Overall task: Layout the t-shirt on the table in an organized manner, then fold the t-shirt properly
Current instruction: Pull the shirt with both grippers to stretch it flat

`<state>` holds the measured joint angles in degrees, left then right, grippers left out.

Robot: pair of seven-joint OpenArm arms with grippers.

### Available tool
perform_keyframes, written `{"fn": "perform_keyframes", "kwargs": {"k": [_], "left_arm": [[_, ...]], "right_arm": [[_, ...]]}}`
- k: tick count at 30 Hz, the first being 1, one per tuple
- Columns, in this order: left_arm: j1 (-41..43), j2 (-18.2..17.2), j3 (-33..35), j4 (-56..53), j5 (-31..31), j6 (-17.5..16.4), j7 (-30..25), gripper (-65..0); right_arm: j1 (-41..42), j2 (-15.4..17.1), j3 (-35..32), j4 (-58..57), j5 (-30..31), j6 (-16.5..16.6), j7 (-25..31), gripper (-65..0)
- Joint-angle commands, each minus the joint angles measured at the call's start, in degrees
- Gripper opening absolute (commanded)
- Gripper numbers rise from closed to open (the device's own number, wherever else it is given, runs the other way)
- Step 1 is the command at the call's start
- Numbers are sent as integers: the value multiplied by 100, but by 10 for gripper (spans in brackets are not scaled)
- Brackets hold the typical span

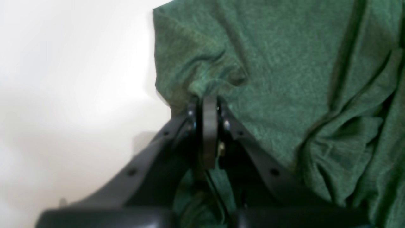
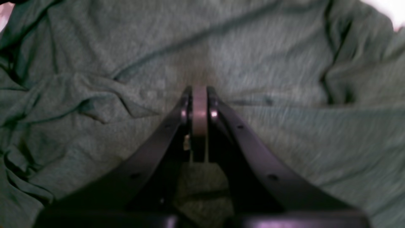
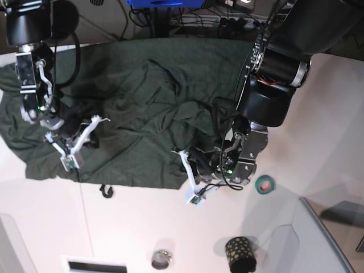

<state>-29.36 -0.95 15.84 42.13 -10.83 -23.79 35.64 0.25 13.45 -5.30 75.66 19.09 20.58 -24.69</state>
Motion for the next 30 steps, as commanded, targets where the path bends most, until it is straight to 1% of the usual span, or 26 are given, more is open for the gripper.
{"fn": "perform_keyframes", "kwargs": {"k": [1,3,6,10,14,18,20,25,28,30], "left_arm": [[-154,29,-6,90,-64,-8,-78,-650],[-136,20,-6,90,-64,-8,-78,-650],[-127,20,-6,99,-64,-8,-78,-650],[-127,20,-6,99,-64,-8,-78,-650],[-127,12,-6,99,-64,-8,-78,-650],[-154,12,-6,99,-64,-8,-78,-650],[-162,3,-6,99,-64,-8,-78,-650],[-162,-155,-14,108,-64,-8,-78,-650],[-180,-208,-14,108,-64,-8,-78,-650],[-180,-305,-14,108,-73,-8,-69,-650]], "right_arm": [[287,13,-178,25,56,39,47,-648],[612,13,-512,-397,56,48,3,-648],[1096,-172,-828,-1197,73,48,161,-648],[1570,-330,-828,-2436,73,48,416,-648],[1773,-347,-802,-3447,73,48,776,-648],[1773,-304,-793,-3860,73,48,996,-648],[1773,-242,-784,-3975,82,48,1005,-648],[1764,-242,-775,-4019,82,39,1005,-648],[1764,-242,-521,-4019,82,39,1005,-648],[1755,-242,-415,-4019,82,39,1005,-648]]}}
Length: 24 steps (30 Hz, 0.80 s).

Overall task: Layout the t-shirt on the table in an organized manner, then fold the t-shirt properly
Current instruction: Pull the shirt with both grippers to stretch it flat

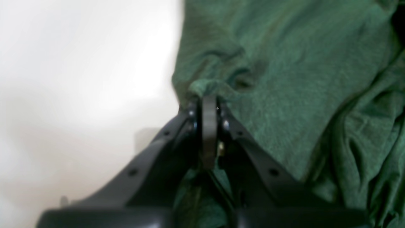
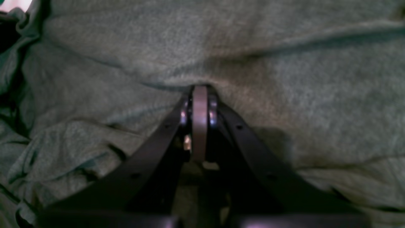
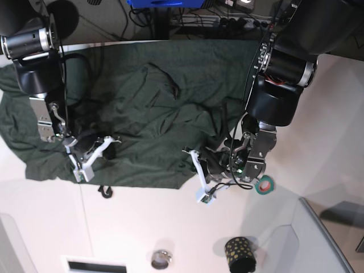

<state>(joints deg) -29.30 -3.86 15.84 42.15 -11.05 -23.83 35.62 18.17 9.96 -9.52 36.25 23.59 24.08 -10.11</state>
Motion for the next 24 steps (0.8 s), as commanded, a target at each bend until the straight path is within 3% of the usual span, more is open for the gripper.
{"fn": "perform_keyframes", "kwargs": {"k": [1,4,9,17,24], "left_arm": [[-187,-32,-14,106,-51,-3,-67,-650],[-187,-41,-85,141,-51,-3,-67,-650],[-134,-41,-911,572,19,-3,249,-650],[-55,-401,-999,695,19,-3,258,-650],[-37,-445,-973,457,28,23,-366,-650]], "right_arm": [[-37,108,7,-78,-368,-311,-453,-648],[-46,117,-2,-78,-377,-311,-453,-648],[-46,117,7,-78,-386,-311,-462,-648],[-55,90,-20,-69,-386,-302,-488,-648],[-55,73,-20,-25,-386,-302,-497,-648]]}}
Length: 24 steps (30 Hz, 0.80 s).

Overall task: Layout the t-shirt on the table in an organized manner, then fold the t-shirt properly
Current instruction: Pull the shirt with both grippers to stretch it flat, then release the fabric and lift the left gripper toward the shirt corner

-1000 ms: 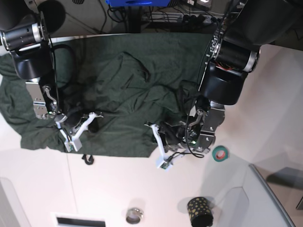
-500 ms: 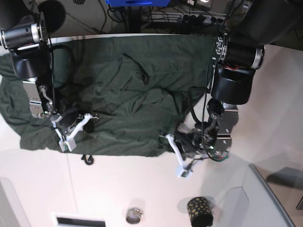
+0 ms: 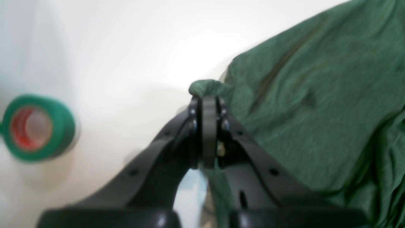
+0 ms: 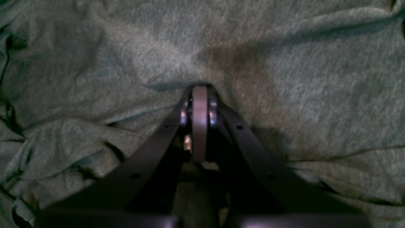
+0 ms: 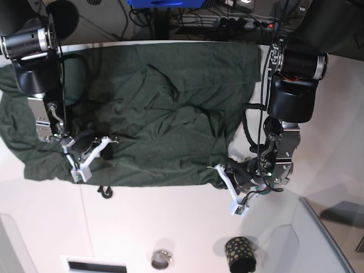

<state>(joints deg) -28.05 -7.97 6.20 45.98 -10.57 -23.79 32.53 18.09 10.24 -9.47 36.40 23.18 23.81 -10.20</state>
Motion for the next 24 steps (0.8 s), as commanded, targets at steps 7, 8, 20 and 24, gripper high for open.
{"fn": "perform_keyframes", "kwargs": {"k": [7,8,20,24], "left_arm": [[-425,1,9,-584,-20,564,-1042,-650],[-522,10,9,-716,-20,573,-1122,-650],[-1252,449,-61,-2149,1545,652,-2264,-650],[-1243,423,-61,-2149,1536,1003,-2238,-650]], "right_arm": [[-46,44,-24,-40,-344,-267,-488,-648],[-46,44,-24,-40,-344,-267,-488,-648],[-64,44,-24,241,-344,-267,-506,-648],[-301,62,-24,1129,-344,-267,-831,-641]]}}
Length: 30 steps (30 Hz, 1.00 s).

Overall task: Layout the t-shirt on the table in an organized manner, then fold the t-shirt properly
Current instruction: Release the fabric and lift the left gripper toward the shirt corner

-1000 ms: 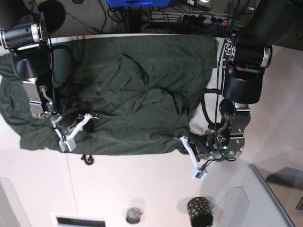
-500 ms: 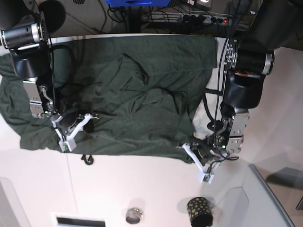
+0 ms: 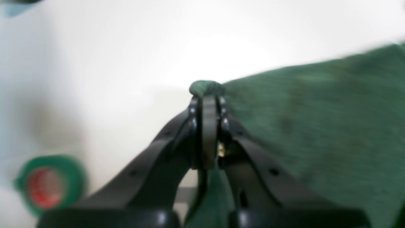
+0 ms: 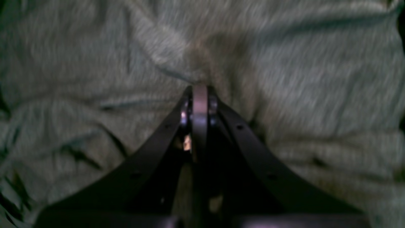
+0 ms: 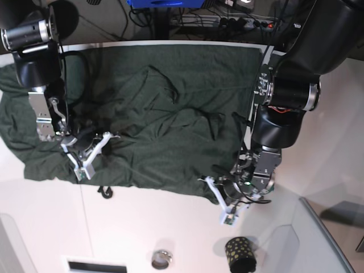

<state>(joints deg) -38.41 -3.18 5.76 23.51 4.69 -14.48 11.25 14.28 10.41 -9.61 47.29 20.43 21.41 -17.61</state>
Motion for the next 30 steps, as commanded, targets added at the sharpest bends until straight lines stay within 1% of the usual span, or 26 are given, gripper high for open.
{"fn": "perform_keyframes", "kwargs": {"k": [1,2,3,5,6,7,9,12,15,18,21,22,24,25,27,28,29,30], "left_arm": [[-216,-64,-18,98,10,178,-109,-650],[-225,-73,-26,106,10,266,-100,-650],[-260,-152,-26,106,10,318,-100,-650],[-339,-187,-26,106,10,336,-92,-650],[-356,-187,-26,106,10,336,-92,-650],[-356,-187,-26,106,10,336,-92,-627],[-356,-187,-26,106,10,336,-92,-517],[-356,-187,-26,106,10,336,-100,-370],[-392,-187,-35,106,1,336,-127,-221],[-392,-214,-35,344,1,336,-100,-151],[-312,-346,-35,819,-7,336,-74,-146],[-277,-355,-62,950,-25,336,32,-146],[-154,-363,-440,1443,-289,318,559,-146],[-75,-363,-651,1768,-456,301,858,-146],[417,-355,-914,2797,-886,292,1737,-148],[751,-355,-879,3368,-1053,292,2133,-150],[1147,-346,-765,3957,-1194,292,2423,-168],[1542,-355,-651,4484,-1282,292,2555,-201]], "right_arm": [[0,53,7,348,-69,-27,-152,-638],[-61,62,16,629,-69,-35,-204,-621],[-114,62,16,937,-69,-71,-275,-591],[-140,62,24,1412,-69,-79,-494,-521],[-158,62,24,1579,-69,-79,-617,-497],[-167,71,24,1737,-69,-79,-741,-477],[-176,71,24,1975,-69,-79,-872,-476],[-202,71,24,2238,-69,-79,-916,-474],[-281,194,139,2537,-69,-79,-916,-474],[-483,211,622,2801,-69,-79,-925,-474],[-729,238,1211,3065,-69,-44,-1110,-474],[-800,246,1387,3135,-69,-44,-1171,-474],[-1002,282,1835,3293,-69,-35,-1250,-474],[-1099,352,2011,3346,-69,-35,-1250,-474],[-1275,449,2328,3364,-69,-35,-1250,-474],[-1345,493,2468,3337,-69,-35,-1242,-476],[-1442,554,2671,3302,-69,-35,-1242,-476],[-1512,563,2864,3249,-69,-35,-1224,-477]]}}
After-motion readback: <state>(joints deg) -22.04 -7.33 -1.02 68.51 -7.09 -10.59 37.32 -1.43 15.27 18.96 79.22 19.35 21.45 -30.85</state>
